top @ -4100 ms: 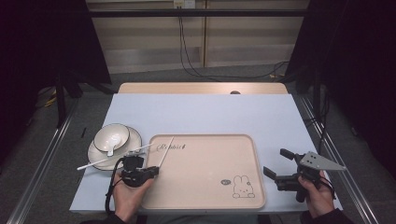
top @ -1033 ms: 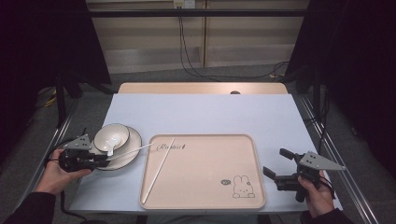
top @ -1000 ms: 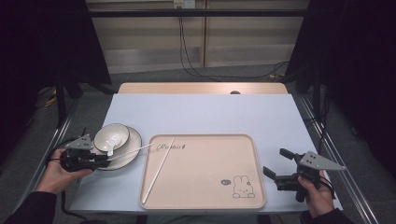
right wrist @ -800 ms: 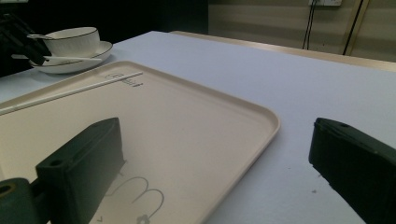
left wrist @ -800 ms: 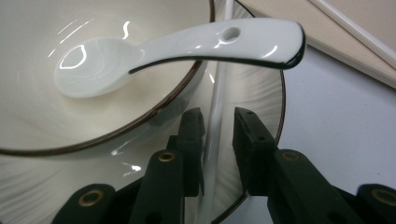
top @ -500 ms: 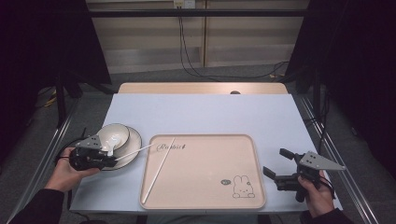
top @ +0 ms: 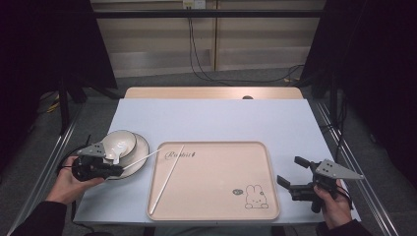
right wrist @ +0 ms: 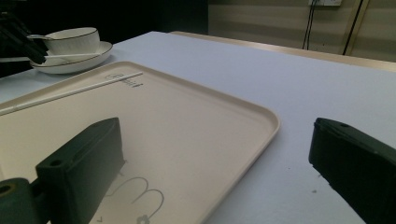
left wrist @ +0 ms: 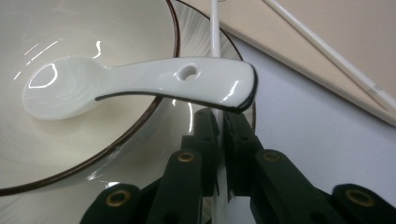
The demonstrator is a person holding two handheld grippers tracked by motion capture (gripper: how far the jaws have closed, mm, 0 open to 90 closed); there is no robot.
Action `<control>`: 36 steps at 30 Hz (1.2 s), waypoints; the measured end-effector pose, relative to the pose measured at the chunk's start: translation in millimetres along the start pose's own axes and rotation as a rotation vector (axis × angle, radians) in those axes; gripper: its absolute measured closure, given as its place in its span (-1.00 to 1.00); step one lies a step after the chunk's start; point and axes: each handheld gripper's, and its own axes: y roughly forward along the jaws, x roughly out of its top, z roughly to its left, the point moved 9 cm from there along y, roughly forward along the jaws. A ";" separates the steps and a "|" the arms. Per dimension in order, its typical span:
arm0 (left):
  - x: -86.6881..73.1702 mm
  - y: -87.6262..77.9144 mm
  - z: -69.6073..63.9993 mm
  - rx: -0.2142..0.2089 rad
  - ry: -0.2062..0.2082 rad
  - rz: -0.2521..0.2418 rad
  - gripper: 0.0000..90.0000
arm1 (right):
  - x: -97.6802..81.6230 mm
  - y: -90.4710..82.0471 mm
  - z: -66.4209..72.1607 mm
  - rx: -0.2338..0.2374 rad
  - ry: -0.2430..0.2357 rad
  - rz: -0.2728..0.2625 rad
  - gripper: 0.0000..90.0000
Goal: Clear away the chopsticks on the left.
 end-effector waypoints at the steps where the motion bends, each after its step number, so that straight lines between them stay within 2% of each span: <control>1: 0.0 0.0 0.0 0.000 0.000 0.000 0.88 | 0.0 0.0 0.0 0.000 0.000 0.000 -0.94; 7: 3.2 -6.7 -11.6 -0.022 -0.022 0.000 0.88 | 0.1 -0.1 -0.1 -0.002 0.001 -0.001 -0.94; 8: 4.7 -9.7 -14.8 -0.016 -0.040 -0.009 0.88 | 0.1 -0.1 0.0 0.000 -0.002 -0.001 -0.94; 11: 7.0 -12.5 -18.8 -0.024 -0.046 -0.025 0.88 | 0.0 0.0 0.1 0.001 0.000 0.000 -0.94; 12: 8.8 -14.2 -22.1 -0.025 -0.066 -0.034 0.88 | 0.1 0.1 0.1 0.001 -0.002 -0.001 -0.94; 15: 10.4 -15.6 -26.2 -0.028 -0.079 -0.044 0.88 | 0.2 0.0 0.4 0.002 0.001 -0.001 -0.94; 16: 12.4 -17.2 -30.8 -0.019 -0.108 -0.064 0.88 | 0.3 0.0 0.2 0.002 -0.001 -0.001 -0.94; 17: 12.4 -17.2 -30.8 -0.019 -0.108 -0.064 0.88 | 0.4 0.0 0.2 0.002 0.000 -0.002 -0.94; 18: 14.0 -17.8 -38.1 -0.027 -0.138 -0.081 0.88 | 0.2 0.0 0.5 0.003 0.001 -0.001 -0.94; 21: 15.6 -17.3 -45.2 -0.026 -0.159 -0.092 0.88 | 0.1 0.3 0.5 0.005 0.003 0.000 -0.94; 22: 19.0 -17.3 -50.2 -0.018 -0.195 -0.112 0.88 | 0.2 0.5 0.8 0.007 0.002 0.000 -0.94; 25: 22.0 -17.7 -53.0 -0.002 -0.201 -0.120 0.88 | 0.2 0.4 0.7 0.007 0.001 0.002 -0.94; 28: 31.1 -16.9 -61.3 0.000 -0.256 -0.147 0.88 | 0.3 0.5 0.7 0.008 0.002 0.001 -0.94; 29: 31.1 -16.9 -61.3 0.000 -0.256 -0.147 0.88 | 0.3 0.5 0.7 0.008 0.002 0.001 -0.94; 31: 35.1 -14.9 -65.5 0.005 -0.281 -0.162 0.88 | 0.3 0.4 0.7 0.008 0.001 0.001 -0.94; 32: 36.3 -13.5 -67.9 0.000 -0.296 -0.163 0.88 | 0.6 0.6 0.6 0.008 0.002 -0.003 -0.94; 34: 36.3 -6.3 -76.9 -0.013 -0.285 -0.120 0.88 | 0.4 0.5 0.8 0.009 0.000 0.001 -0.94; 36: 38.0 -4.1 -80.3 -0.020 -0.289 -0.126 0.88 | 0.4 0.7 1.0 0.010 -0.001 0.001 -0.94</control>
